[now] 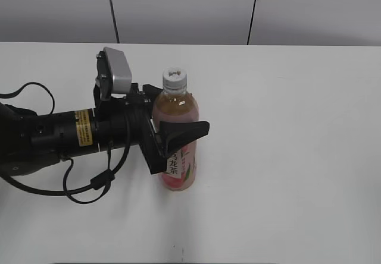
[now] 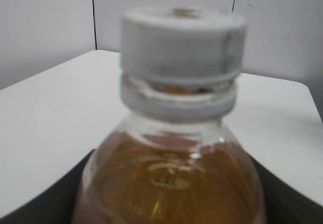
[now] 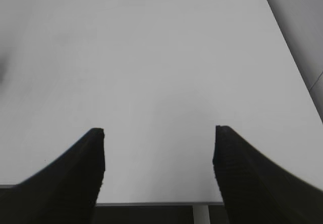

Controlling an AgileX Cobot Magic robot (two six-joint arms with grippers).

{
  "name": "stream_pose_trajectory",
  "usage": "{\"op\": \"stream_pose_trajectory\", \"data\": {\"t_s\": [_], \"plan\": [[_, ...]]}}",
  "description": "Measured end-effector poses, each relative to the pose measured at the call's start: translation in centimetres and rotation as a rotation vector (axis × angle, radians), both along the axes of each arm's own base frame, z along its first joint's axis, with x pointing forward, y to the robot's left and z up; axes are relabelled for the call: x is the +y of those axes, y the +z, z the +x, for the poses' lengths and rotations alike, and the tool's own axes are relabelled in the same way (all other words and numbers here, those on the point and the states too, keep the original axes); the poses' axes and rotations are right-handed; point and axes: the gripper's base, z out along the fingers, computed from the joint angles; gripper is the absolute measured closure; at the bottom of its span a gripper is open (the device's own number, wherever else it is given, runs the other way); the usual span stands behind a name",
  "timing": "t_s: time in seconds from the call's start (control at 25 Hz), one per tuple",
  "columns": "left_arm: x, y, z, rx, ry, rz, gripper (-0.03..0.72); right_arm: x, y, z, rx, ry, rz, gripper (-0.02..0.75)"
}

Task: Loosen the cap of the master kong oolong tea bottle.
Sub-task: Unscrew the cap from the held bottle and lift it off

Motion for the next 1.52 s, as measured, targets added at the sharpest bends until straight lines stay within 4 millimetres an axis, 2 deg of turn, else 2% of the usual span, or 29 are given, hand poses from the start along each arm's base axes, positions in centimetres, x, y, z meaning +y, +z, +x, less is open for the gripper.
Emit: {"op": "stream_pose_trajectory", "data": {"t_s": [0.16,0.36,0.64,0.72,0.84,1.04,1.16,1.32,1.52], "plan": [[0.0,0.0,0.0,0.000,0.000,0.000,0.243,0.3,1.4,0.9,-0.009,0.024,0.011,0.227],[0.0,0.0,0.0,0.000,0.000,0.000,0.243,1.7,4.0,4.8,0.118,0.229,-0.051,0.227],[0.0,0.0,0.0,0.000,0.000,0.000,0.243,3.5,7.4,13.3,0.317,0.420,0.000,0.241],[0.0,0.0,0.0,0.000,0.000,0.000,0.243,4.3,8.4,16.5,0.365,0.477,0.013,0.261],[0.0,0.0,0.0,0.000,-0.001,-0.002,0.243,5.9,9.9,20.0,0.426,0.574,0.014,0.279],[0.0,0.0,0.0,0.000,-0.001,-0.002,0.243,11.0,12.6,25.5,0.460,0.716,0.002,0.310],[0.0,0.0,0.0,-0.001,-0.001,-0.002,0.243,14.9,13.0,28.4,0.473,0.734,-0.023,0.365],[0.0,0.0,0.0,-0.001,-0.001,-0.002,0.243,20.1,12.6,29.9,0.489,0.763,-0.051,0.401],[0.0,0.0,0.0,-0.001,-0.001,-0.002,0.243,25.4,9.2,29.6,0.624,0.714,-0.036,0.405]]}}
